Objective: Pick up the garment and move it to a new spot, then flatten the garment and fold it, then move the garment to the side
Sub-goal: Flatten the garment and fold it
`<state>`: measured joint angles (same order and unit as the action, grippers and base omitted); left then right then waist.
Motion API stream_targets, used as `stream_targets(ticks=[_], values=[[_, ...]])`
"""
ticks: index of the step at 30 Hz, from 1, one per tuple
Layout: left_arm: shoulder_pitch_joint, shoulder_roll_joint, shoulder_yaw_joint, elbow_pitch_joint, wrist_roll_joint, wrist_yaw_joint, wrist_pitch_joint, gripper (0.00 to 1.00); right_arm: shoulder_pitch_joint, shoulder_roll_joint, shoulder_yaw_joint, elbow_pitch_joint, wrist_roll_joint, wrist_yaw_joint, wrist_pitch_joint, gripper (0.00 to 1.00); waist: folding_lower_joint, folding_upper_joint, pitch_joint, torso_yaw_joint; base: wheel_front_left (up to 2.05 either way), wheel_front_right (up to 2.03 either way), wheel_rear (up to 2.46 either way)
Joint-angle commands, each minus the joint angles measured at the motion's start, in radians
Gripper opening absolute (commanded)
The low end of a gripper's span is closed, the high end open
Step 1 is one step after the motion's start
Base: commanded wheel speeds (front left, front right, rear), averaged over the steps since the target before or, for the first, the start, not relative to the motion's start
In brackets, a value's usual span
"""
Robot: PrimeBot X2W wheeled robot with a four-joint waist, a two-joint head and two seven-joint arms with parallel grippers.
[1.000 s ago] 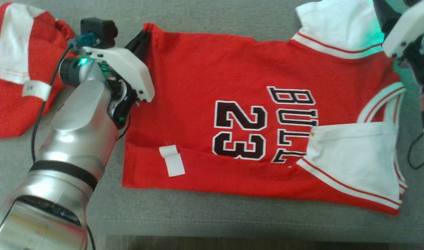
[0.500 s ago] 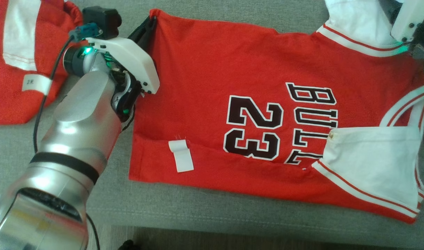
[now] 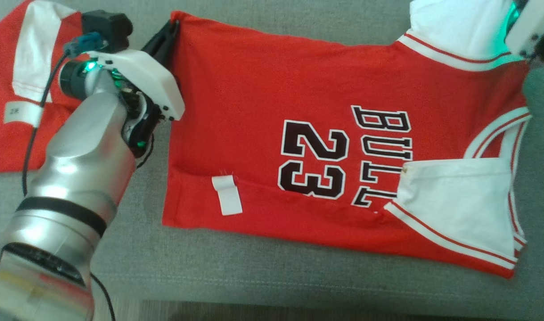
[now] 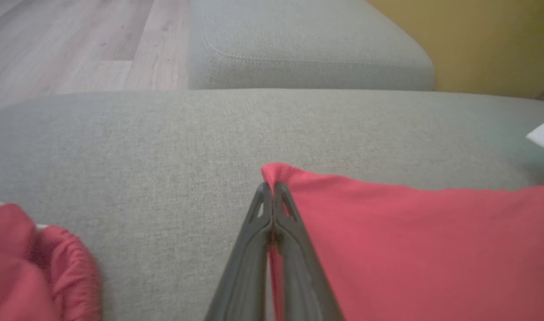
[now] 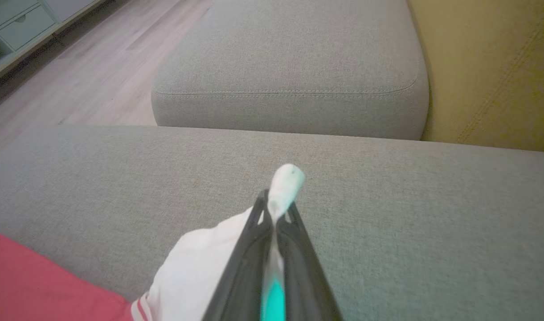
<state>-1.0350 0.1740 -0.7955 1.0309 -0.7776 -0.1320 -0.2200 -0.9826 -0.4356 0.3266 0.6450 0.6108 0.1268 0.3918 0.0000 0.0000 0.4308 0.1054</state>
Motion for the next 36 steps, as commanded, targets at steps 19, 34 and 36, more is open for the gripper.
stream_targets(ticks=[19,34,36], values=[[0.34,0.193,0.095,-0.299,-0.094,0.051,-0.041,0.0,0.724,0.077,-0.167,-0.535,0.035,0.004,-0.118,0.0,0.0,0.0,-0.117,-0.066,0.0,0.0,0.0],[0.625,0.274,0.148,-0.554,-0.158,0.179,-0.021,1.0,1.012,0.198,-0.299,-0.668,-0.033,0.004,-0.103,1.0,0.0,0.0,-0.164,-0.078,0.0,0.0,0.0],[0.642,0.274,0.147,-0.568,-0.154,0.201,-0.023,1.0,1.03,0.208,-0.308,-0.684,-0.051,0.004,-0.118,1.0,0.0,0.0,-0.171,-0.078,0.0,0.0,0.0]])
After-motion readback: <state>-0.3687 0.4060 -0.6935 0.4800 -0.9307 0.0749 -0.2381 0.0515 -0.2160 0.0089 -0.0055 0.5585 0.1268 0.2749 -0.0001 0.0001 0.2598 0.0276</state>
